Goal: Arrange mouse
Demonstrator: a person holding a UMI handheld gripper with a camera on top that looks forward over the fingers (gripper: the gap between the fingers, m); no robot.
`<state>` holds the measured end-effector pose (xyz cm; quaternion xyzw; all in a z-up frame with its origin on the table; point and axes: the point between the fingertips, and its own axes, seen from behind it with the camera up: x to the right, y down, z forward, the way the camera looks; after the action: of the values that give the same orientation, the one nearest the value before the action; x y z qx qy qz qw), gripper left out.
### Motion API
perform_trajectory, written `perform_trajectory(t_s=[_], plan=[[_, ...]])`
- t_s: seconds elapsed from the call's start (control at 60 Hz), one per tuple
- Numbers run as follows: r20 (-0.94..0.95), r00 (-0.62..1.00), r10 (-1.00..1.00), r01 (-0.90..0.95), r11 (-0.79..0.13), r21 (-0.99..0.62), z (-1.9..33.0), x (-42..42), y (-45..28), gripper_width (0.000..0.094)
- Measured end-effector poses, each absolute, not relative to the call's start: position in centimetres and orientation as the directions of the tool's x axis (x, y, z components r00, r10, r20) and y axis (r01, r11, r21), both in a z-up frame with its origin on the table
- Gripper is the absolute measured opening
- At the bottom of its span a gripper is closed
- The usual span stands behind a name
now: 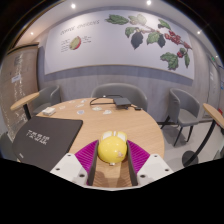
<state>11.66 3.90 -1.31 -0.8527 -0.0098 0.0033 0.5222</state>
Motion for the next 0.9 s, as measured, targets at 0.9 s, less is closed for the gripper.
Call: perform_trajectory(t_s=[0.9], plan=[[-0.020,0.996,0.083,0.025,-0.508,-0.861,-1.1,-11.2,2.8,0.0374]])
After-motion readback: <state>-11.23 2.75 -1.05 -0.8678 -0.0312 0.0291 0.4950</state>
